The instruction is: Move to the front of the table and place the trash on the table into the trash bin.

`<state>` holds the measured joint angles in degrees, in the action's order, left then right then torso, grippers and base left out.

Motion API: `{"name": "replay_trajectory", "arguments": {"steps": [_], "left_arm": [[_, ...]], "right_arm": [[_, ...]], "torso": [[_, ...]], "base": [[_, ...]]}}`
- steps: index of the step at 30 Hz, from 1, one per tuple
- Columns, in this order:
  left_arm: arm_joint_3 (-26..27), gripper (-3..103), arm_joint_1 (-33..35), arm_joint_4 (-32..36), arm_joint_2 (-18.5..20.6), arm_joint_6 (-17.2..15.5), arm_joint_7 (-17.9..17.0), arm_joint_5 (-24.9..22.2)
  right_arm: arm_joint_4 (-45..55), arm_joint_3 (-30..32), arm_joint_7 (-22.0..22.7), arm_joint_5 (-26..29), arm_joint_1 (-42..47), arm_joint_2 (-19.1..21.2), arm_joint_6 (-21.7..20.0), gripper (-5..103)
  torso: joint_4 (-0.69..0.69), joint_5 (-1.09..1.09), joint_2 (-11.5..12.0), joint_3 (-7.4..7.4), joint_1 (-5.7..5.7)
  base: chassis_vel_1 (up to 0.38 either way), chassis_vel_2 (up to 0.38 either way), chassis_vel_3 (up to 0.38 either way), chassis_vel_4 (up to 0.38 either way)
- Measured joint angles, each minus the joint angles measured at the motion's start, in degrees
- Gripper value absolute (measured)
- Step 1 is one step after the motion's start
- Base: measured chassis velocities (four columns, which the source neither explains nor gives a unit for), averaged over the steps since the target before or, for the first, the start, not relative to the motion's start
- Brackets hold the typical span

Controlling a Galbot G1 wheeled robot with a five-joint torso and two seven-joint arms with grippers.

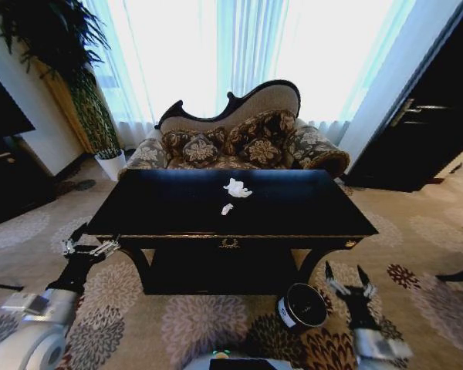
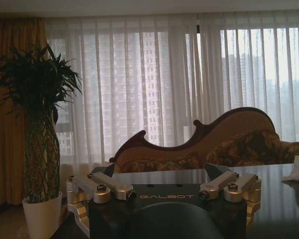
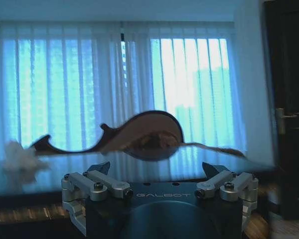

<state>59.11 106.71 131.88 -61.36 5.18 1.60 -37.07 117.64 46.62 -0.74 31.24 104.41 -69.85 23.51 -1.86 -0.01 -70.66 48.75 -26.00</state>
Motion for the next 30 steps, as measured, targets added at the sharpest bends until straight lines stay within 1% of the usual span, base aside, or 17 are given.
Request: {"name": "replay_trajectory", "arguments": {"steps": [2, 3, 4, 7, 8, 10, 12, 14, 16, 17, 21, 22, 24, 26, 27, 28, 30], "left_arm": [[0.00, 100, 0.00, 0.00, 0.00, 0.00, 0.00, 0.00], [0.00, 100, 0.00, 0.00, 0.00, 0.00, 0.00, 0.00], [0.00, 100, 0.00, 0.00, 0.00, 0.00, 0.00, 0.00], [0.00, 100, 0.00, 0.00, 0.00, 0.00, 0.00, 0.00], [0.00, 100, 0.00, 0.00, 0.00, 0.00, 0.00, 0.00], [0.00, 100, 0.00, 0.00, 0.00, 0.00, 0.00, 0.00], [0.00, 100, 0.00, 0.00, 0.00, 0.00, 0.00, 0.00], [0.00, 100, 0.00, 0.00, 0.00, 0.00, 0.00, 0.00], [0.00, 100, 0.00, 0.00, 0.00, 0.00, 0.00, 0.00], [0.00, 100, 0.00, 0.00, 0.00, 0.00, 0.00, 0.00], [0.00, 100, 0.00, 0.00, 0.00, 0.00, 0.00, 0.00], [0.00, 100, 0.00, 0.00, 0.00, 0.00, 0.00, 0.00], [0.00, 100, 0.00, 0.00, 0.00, 0.00, 0.00, 0.00], [0.00, 100, 0.00, 0.00, 0.00, 0.00, -0.01, 0.00], [0.00, 100, 0.01, 0.00, 0.00, 0.00, -0.01, 0.00], [0.00, 100, 0.01, 0.00, 0.00, 0.00, -0.01, 0.00], [0.00, 100, 0.00, 0.00, 0.00, 0.00, -0.01, 0.00]], "right_arm": [[2.74, 0.00, 1.20, 0.69, -1.88, 2.30, -3.63, 100], [2.74, 0.00, 1.20, 0.69, -1.88, 2.30, -3.63, 100], [3.63, 0.00, 1.68, 0.92, -2.68, 3.46, -4.89, 100], [6.03, -0.08, 3.40, 1.86, -6.21, 8.82, -9.59, 100], [6.03, -0.08, 3.40, 1.86, -6.21, 8.82, -9.59, 100], [6.46, -0.37, 3.99, 1.88, -7.92, 11.52, -11.21, 100], [7.43, -1.12, 5.35, 2.46, -9.86, 14.93, -14.15, 100], [7.76, -1.40, 5.82, 2.82, -10.32, 15.86, -14.96, 100], [8.60, -2.42, 7.64, 4.33, -11.86, 18.49, -18.35, 100], [8.60, -2.42, 7.64, 4.33, -11.86, 18.49, -18.35, 100], [9.62, -4.50, 10.47, 9.39, -15.27, 23.52, -25.11, 100], [9.62, -4.50, 10.47, 9.39, -15.27, 23.52, -25.11, 100], [9.82, -5.56, 11.48, 12.88, -17.23, 25.94, -28.01, 100], [9.43, -7.72, 13.22, 18.22, -20.93, 30.04, -31.77, 100], [9.08, -8.44, 13.79, 19.71, -22.10, 31.25, -32.92, 100], [9.08, -8.44, 13.79, 19.71, -22.10, 31.25, -32.92, 100], [8.23, -10.45, 15.39, 24.14, -25.65, 35.20, -35.92, 100]], "torso": [[0.00, 0.01, 0.01, 0.00, 0.00], [0.00, 0.01, 0.01, 0.00, 0.00], [0.00, 0.01, 0.00, 0.00, 0.00], [0.01, 0.00, 0.01, 0.00, 0.00], [0.01, 0.00, 0.01, 0.00, 0.00], [0.01, 0.02, 0.01, 0.01, 0.00], [0.01, 0.01, 0.01, 0.01, 0.00], [0.01, 0.01, 0.01, 0.01, 0.00], [0.00, 0.00, 0.01, 0.00, 0.00], [0.00, 0.00, 0.01, 0.00, 0.00], [0.00, -0.01, 0.01, 0.00, 0.00], [0.00, -0.01, 0.01, 0.00, 0.00], [0.00, 0.02, 0.01, 0.01, 0.00], [0.01, -0.01, 0.01, 0.00, 0.00], [0.01, 0.01, 0.01, 0.01, 0.00], [0.01, 0.01, 0.01, 0.01, 0.00], [0.00, 0.00, 0.01, 0.01, -0.01]], "base": [[0.000, 0.000, 0.000, 0.000], [0.000, 0.000, 0.000, 0.000], [0.000, 0.000, 0.000, 0.000], [0.000, 0.000, 0.000, 0.000], [0.000, 0.000, 0.000, 0.000], [0.000, 0.000, 0.000, 0.000], [0.000, 0.000, 0.000, 0.000], [0.000, 0.000, 0.000, 0.000], [0.000, 0.000, 0.000, 0.000], [0.000, 0.000, 0.000, 0.000], [0.000, 0.000, 0.000, 0.000], [0.000, 0.000, 0.000, 0.000], [0.000, 0.000, 0.000, 0.000], [0.000, 0.000, 0.000, 0.000], [0.000, 0.000, 0.000, 0.000], [0.000, 0.000, 0.000, 0.000], [0.000, 0.000, 0.000, 0.000]]}}
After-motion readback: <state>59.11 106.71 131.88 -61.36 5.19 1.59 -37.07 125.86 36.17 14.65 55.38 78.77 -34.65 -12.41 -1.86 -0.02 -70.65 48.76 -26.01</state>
